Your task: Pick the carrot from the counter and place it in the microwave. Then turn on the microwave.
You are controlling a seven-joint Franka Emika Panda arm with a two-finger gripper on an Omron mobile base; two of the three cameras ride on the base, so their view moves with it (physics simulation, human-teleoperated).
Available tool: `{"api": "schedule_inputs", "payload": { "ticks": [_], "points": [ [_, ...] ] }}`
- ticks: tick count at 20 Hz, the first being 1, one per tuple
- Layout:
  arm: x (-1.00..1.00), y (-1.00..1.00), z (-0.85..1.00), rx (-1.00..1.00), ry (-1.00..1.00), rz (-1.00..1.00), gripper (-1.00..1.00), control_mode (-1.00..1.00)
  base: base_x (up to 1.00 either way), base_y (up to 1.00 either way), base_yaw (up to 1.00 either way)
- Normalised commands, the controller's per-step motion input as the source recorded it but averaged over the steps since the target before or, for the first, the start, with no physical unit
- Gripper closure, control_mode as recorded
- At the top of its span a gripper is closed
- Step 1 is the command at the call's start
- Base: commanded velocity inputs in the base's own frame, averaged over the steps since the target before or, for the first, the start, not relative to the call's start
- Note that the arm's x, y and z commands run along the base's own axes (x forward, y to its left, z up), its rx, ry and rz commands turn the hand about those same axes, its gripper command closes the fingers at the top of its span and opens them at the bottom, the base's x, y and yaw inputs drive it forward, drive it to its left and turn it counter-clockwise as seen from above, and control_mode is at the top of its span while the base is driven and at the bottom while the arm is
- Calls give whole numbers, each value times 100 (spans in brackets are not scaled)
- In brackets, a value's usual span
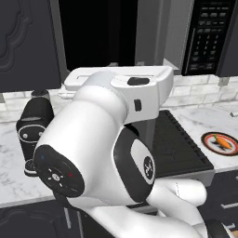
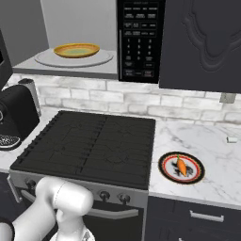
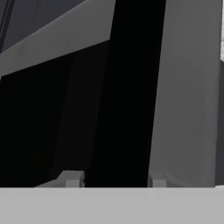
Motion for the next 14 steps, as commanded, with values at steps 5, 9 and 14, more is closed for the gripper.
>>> {"api": "schedule_inputs", "payload": {
  "ticks": [5,9,14],
  "points": [
    [0,0,0,0,0,0,-100,-100,0,0,0],
    [-5,0,0,0,0,0,-100,-100,0,0,0],
    [-23,0,0,0,0,0,-100,-100,0,0,0]
  ]
}}
